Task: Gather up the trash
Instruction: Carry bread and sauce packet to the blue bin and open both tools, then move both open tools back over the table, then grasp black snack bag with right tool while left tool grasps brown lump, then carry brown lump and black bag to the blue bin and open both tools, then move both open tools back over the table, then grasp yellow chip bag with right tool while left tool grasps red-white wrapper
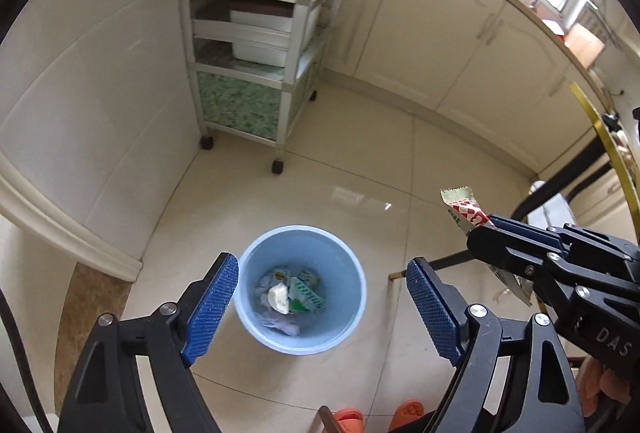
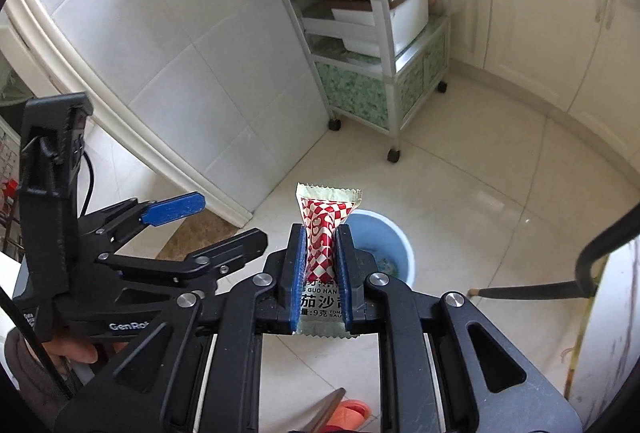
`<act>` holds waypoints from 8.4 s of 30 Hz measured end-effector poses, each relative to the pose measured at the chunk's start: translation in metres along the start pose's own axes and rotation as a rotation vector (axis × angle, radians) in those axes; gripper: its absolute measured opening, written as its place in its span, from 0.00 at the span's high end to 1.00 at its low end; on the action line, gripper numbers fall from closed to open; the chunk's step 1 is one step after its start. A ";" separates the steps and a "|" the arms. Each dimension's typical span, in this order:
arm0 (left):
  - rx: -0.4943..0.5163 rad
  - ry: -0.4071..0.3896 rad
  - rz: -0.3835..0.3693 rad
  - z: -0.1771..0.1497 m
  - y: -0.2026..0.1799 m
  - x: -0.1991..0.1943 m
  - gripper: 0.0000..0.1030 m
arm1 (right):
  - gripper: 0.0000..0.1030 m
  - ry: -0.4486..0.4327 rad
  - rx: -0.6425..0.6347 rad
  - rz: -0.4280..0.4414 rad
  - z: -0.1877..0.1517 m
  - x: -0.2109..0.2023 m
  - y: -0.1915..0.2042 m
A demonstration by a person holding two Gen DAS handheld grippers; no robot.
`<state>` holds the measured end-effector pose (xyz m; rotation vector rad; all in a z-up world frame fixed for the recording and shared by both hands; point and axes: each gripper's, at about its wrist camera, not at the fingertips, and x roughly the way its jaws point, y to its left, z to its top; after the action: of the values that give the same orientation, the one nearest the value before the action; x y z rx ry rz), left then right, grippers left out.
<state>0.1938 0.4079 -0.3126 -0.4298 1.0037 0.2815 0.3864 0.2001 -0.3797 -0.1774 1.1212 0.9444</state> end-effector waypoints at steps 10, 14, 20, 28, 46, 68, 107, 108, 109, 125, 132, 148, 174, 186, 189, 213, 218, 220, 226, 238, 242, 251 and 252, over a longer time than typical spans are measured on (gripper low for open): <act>-0.044 -0.073 0.033 -0.007 -0.018 -0.036 0.20 | 0.58 -0.054 -0.003 0.011 0.013 0.000 0.020; -0.033 -0.118 0.027 -0.014 -0.030 -0.062 0.20 | 0.40 -0.104 0.017 -0.017 0.014 -0.027 0.017; 0.042 -0.204 -0.024 -0.025 -0.078 -0.107 0.19 | 0.31 -0.209 0.010 -0.100 0.004 -0.106 0.011; 0.214 -0.327 -0.131 -0.044 -0.180 -0.167 0.10 | 0.20 -0.399 0.063 -0.217 -0.037 -0.248 -0.032; 0.566 -0.315 -0.241 -0.038 -0.393 -0.151 0.03 | 0.11 -0.405 0.594 -0.575 -0.140 -0.374 -0.265; 0.561 -0.223 -0.170 0.036 -0.454 -0.039 0.03 | 0.48 -0.192 0.472 -0.659 -0.135 -0.319 -0.320; 0.601 -0.121 -0.216 0.099 -0.499 0.086 0.79 | 0.94 -0.367 0.419 -0.392 -0.157 -0.361 -0.323; 0.593 -0.119 -0.227 0.097 -0.498 0.085 0.79 | 0.94 -0.363 0.419 -0.387 -0.156 -0.361 -0.323; 0.587 -0.119 -0.234 0.095 -0.497 0.084 0.79 | 0.94 -0.367 0.420 -0.387 -0.157 -0.361 -0.322; 0.559 -0.216 -0.367 0.046 -0.442 -0.020 0.79 | 0.94 -0.410 0.339 -0.370 -0.141 -0.381 -0.240; 0.488 -0.270 -0.351 0.029 -0.348 -0.067 0.79 | 0.94 -0.410 0.218 -0.288 -0.102 -0.350 -0.159; 0.191 -0.154 -0.122 -0.022 -0.075 -0.051 0.79 | 0.94 -0.183 0.028 -0.032 -0.006 -0.137 -0.007; 0.007 -0.020 0.023 0.006 -0.029 0.021 0.43 | 0.58 0.026 0.090 0.031 0.015 0.022 -0.003; 0.127 -0.202 -0.047 -0.006 -0.114 -0.071 0.31 | 0.41 -0.221 0.087 -0.091 0.011 -0.127 -0.010; 0.187 -0.255 -0.080 -0.012 -0.152 -0.098 0.26 | 0.33 -0.300 0.100 -0.133 -0.003 -0.180 -0.026; 0.550 -0.253 -0.201 0.029 -0.400 -0.074 0.01 | 0.29 -0.197 0.152 -0.610 -0.068 -0.316 -0.288; 0.546 -0.230 -0.183 0.046 -0.414 -0.051 0.01 | 0.46 -0.150 0.141 -0.585 -0.058 -0.284 -0.314; 0.550 -0.225 -0.184 0.050 -0.417 -0.042 0.01 | 0.45 -0.142 0.133 -0.577 -0.057 -0.281 -0.320; 0.562 -0.201 -0.193 0.058 -0.432 -0.020 0.01 | 0.67 -0.136 0.088 -0.578 -0.059 -0.282 -0.327; 0.614 -0.173 -0.240 0.063 -0.484 0.014 0.01 | 0.82 -0.273 0.163 -0.496 -0.093 -0.349 -0.329; 0.578 -0.139 -0.235 0.081 -0.506 0.042 0.01 | 0.83 -0.287 0.173 -0.501 -0.111 -0.370 -0.326; 0.592 -0.100 -0.171 0.109 -0.566 0.104 0.26 | 0.84 -0.285 0.217 -0.470 -0.143 -0.382 -0.332; 0.596 -0.093 -0.157 0.110 -0.570 0.111 0.32 | 0.84 -0.283 0.220 -0.466 -0.145 -0.382 -0.333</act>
<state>0.5724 -0.0389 -0.2328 0.0485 0.9066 -0.1424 0.4858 -0.2980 -0.2384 -0.1136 0.8606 0.4120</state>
